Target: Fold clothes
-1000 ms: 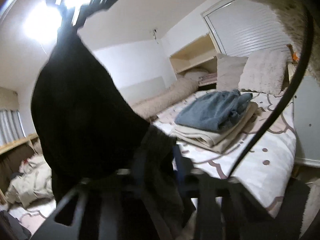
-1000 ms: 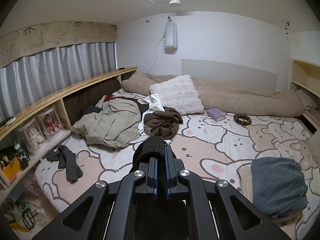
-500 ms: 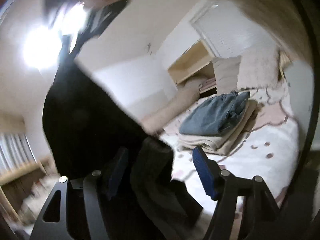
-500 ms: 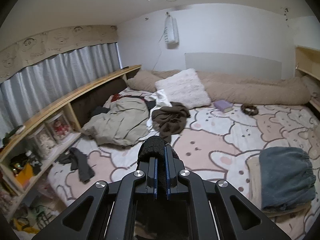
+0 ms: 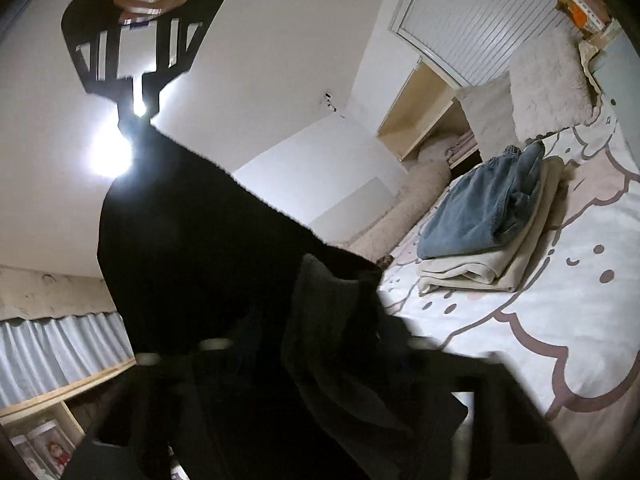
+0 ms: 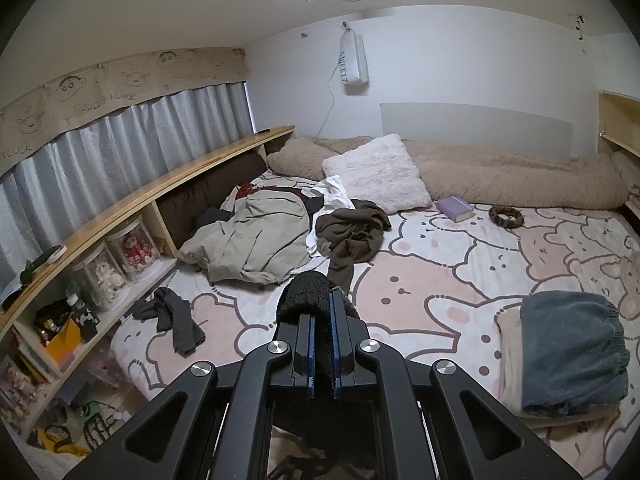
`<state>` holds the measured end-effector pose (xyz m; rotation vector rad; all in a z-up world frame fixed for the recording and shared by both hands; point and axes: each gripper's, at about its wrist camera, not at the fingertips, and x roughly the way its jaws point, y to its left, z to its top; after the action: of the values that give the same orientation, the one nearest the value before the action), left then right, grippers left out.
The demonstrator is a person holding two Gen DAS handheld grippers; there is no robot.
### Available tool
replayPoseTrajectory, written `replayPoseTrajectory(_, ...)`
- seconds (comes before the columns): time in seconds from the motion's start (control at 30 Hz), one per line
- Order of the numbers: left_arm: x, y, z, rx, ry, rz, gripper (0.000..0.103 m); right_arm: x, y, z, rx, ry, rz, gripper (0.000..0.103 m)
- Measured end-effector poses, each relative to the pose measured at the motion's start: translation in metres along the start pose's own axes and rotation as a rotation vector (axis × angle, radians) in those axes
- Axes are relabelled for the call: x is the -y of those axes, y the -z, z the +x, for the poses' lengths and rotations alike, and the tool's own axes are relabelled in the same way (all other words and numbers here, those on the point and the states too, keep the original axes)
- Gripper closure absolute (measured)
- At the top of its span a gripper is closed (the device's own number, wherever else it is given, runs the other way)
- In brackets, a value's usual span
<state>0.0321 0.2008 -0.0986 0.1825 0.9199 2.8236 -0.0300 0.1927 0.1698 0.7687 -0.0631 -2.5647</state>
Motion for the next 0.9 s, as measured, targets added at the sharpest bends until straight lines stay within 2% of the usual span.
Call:
replayPoseTrajectory(0.07,-0.006,-0.001,-0.002,-0.018,0.027,-0.033,0.089,0.004,0.0,0.0,0.0,0.012,0.006,0.097)
replayPoseTrajectory(0.17,-0.027,0.001,-0.012,-0.051,0.066,-0.102,0.09,0.014,0.001,0.0,0.006,0.051,0.014,0.097)
replayPoseTrajectory(0.23,-0.052,0.001,-0.02,-0.077,0.061,-0.162,0.09,0.025,0.002,-0.002,0.019,0.102,0.01,0.097)
replayPoseTrajectory(0.3,-0.087,0.002,-0.024,-0.114,0.03,-0.237,0.09,0.036,0.002,-0.005,0.029,0.14,0.012,0.097)
replayPoseTrajectory(0.43,-0.176,-0.009,-0.024,-0.147,-0.107,-0.38,0.09,0.051,0.002,-0.011,0.044,0.132,0.058,0.097)
replayPoseTrajectory(0.5,-0.215,-0.024,-0.022,-0.12,-0.163,-0.421,0.09,0.059,0.002,-0.014,0.051,0.127,0.08,0.097)
replayPoseTrajectory(0.6,-0.26,-0.059,-0.021,-0.048,-0.235,-0.436,0.09,0.053,-0.006,-0.024,0.086,0.058,0.123,0.097)
replayPoseTrajectory(0.7,-0.3,-0.1,-0.027,0.038,-0.282,-0.461,0.09,0.034,-0.023,-0.052,0.188,0.015,0.106,0.097)
replayPoseTrajectory(0.8,-0.339,-0.133,-0.052,0.123,-0.33,-0.457,0.09,0.013,-0.043,-0.087,0.29,-0.017,0.068,0.097)
replayPoseTrajectory(0.9,-0.362,-0.158,-0.063,0.152,-0.33,-0.461,0.09,-0.004,-0.06,-0.115,0.351,-0.041,0.046,0.097)
